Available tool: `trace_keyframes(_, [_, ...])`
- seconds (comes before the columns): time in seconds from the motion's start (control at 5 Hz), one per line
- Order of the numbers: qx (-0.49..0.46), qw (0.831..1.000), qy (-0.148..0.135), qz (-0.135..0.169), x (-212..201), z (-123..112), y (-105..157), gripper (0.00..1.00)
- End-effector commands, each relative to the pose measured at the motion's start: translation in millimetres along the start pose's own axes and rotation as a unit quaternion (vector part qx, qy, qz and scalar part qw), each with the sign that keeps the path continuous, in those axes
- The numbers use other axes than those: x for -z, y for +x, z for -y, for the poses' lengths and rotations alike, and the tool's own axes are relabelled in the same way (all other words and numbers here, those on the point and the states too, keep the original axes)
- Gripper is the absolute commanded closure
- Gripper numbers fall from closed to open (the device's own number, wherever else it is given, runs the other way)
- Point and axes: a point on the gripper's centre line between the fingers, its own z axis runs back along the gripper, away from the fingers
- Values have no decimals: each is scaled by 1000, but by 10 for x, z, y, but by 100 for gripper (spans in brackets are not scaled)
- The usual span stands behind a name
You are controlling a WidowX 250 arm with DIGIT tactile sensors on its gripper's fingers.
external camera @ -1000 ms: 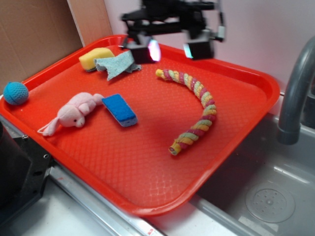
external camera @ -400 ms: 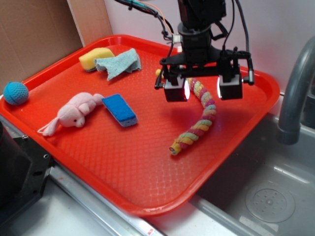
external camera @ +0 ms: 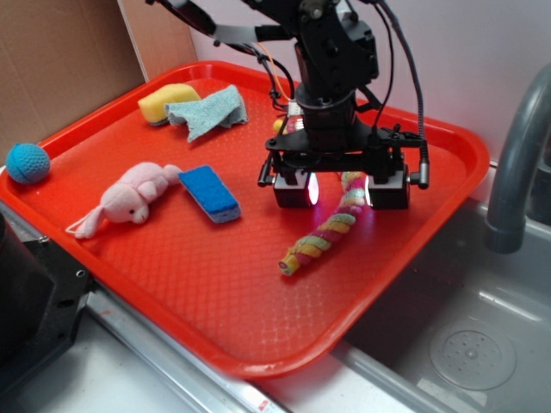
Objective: Grab the multicolored rope.
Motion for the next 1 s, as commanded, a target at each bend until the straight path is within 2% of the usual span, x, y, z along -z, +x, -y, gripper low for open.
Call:
trace_keyframes(0.0, [39,996,28,-77,-49,-264,-346,100])
trace_keyframes(0.2, [77,990,32,-117,-147,-352,-475,100])
trace_keyframes(0.4, [96,987,38,-122,-180,-395,-568,100])
trace_keyframes(0.6, [119,986,51,-107,-340,-501,-605,100])
trace_keyframes(0.8, [157,986,34,-44,-799,-607,99,100])
